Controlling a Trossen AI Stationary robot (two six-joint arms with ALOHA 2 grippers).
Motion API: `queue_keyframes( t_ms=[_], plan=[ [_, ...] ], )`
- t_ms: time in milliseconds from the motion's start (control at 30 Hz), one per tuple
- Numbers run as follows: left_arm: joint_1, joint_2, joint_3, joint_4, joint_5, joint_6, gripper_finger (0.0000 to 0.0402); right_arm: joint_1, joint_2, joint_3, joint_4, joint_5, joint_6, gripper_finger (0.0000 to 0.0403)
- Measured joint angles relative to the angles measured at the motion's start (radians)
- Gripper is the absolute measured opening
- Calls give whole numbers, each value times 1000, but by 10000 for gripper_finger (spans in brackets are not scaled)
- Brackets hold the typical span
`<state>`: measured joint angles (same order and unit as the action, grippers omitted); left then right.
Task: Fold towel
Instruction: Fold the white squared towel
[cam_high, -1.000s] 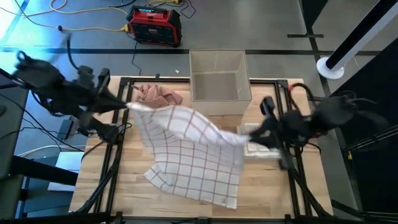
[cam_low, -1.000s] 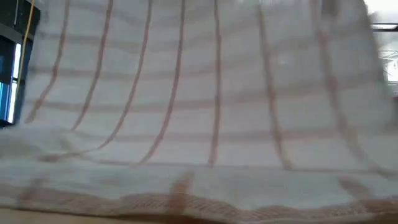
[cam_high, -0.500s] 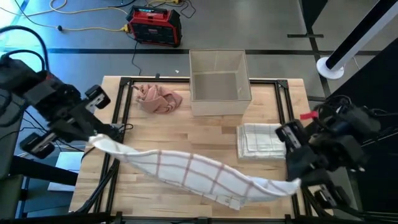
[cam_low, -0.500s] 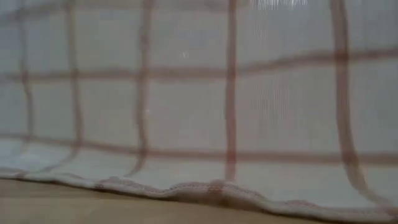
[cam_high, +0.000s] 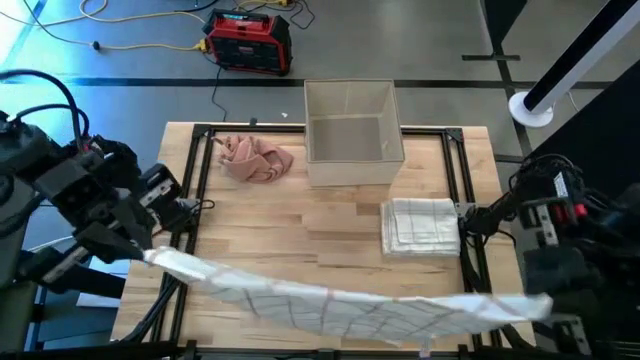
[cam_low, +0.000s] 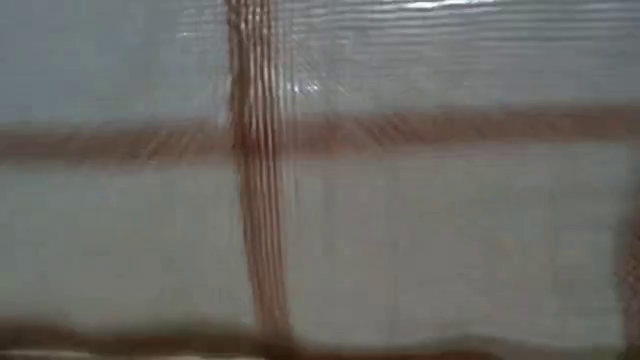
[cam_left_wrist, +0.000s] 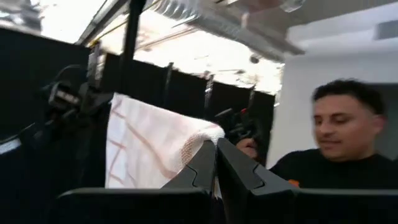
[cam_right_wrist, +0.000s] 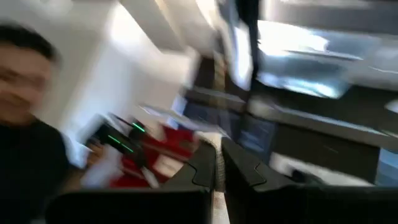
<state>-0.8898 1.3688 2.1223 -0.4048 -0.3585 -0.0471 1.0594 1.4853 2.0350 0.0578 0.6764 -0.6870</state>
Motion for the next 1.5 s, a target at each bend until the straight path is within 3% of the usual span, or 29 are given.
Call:
queue_keyframes(
  t_ms=[200,267,333,533,667,800,1000,1367,1500],
  plan=[
    [-40,-15,0,-141,-316,20,0,-47,0,-2,-100,629,83,2],
    [-44,-27,0,-217,-426,31,0,-77,0,-2,-204,794,158,2],
    [-44,-39,1,-310,-529,6,0,-110,-1,-2,-363,886,279,2],
    [-14,-63,0,-551,-754,-109,0,-222,-30,-3,-1001,777,912,2],
    [3,-88,1,-695,-767,-212,0,-304,-35,-3,-1384,633,1321,2],
    [42,-91,1,-889,-773,-355,0,-376,-16,-3,-1614,549,1545,2],
    [106,-90,-19,-1167,-773,-634,0,-433,-4,-31,-1603,444,1519,2],
    [239,-98,-82,-1158,-773,-524,0,-445,-5,-56,-1589,444,1511,2],
    [311,-106,-81,-1107,-866,-411,0,-468,-6,-33,-1463,490,1342,2]
  ],
)
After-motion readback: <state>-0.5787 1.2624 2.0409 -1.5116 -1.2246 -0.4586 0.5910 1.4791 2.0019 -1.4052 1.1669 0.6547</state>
